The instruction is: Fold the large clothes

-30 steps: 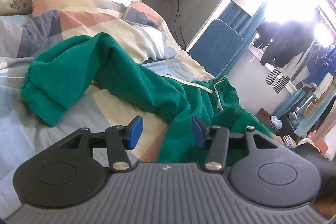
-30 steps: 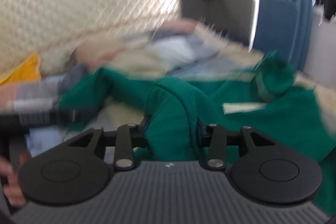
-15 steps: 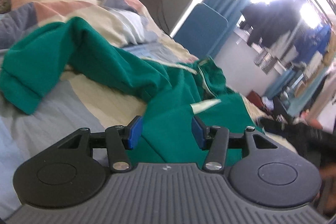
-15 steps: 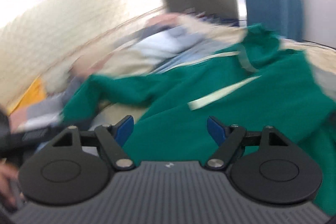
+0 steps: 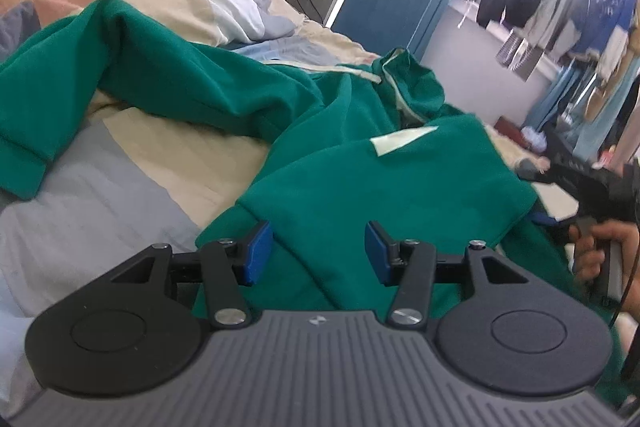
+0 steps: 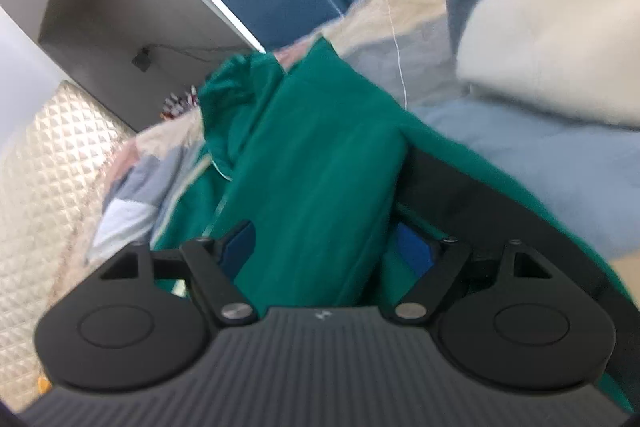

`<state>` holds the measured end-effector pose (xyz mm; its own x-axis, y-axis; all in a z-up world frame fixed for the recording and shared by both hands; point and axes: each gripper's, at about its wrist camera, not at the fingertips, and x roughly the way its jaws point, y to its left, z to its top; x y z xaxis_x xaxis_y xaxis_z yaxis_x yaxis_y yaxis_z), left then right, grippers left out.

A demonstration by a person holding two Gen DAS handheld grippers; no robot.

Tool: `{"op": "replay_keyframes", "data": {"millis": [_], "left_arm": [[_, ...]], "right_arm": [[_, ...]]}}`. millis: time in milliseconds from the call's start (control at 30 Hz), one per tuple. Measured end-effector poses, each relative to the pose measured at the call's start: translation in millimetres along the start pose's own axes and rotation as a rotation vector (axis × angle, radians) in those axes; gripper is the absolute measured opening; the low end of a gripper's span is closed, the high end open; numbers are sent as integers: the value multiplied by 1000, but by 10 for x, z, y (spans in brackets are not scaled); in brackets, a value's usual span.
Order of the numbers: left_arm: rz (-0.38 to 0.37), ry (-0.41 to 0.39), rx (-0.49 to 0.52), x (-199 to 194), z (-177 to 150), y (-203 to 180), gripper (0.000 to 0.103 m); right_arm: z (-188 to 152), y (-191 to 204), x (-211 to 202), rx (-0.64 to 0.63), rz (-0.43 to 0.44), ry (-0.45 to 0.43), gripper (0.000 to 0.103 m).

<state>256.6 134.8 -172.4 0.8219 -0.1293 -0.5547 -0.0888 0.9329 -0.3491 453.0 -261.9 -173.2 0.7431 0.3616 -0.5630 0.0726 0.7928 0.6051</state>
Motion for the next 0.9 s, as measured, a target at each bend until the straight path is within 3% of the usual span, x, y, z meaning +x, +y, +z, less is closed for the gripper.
{"op": "replay_keyframes", "data": {"millis": [100,167,200,233,467,633,767,900], "left_arm": [[25,-5,26,40,-27,-29,57],[28,-15,30,52,-29,-45,57],[27,-20,34,57,-27,-55,57],[26,-20,42,63,-24,-71,57],[17,-12,77,126,-22,-156,57],[-27,10,86,212,-59,-209,57],[-50,17,102,269,-103,-274,57],[-70,2,137,294,-115,-361,57]], "right_arm": [[21,-36,139,14,15,-26,69],[69,-37,228,10,39,-42,51],[92,-32,276,4,28,-48,31],[131,-45,275,-4,7,-64,17],[333,-261,162,37,32,-213,11],[498,-523,89,92,-68,-317,10],[499,-828,166,141,-98,-294,6],[496,-668,207,62,-135,-286,10]]}}
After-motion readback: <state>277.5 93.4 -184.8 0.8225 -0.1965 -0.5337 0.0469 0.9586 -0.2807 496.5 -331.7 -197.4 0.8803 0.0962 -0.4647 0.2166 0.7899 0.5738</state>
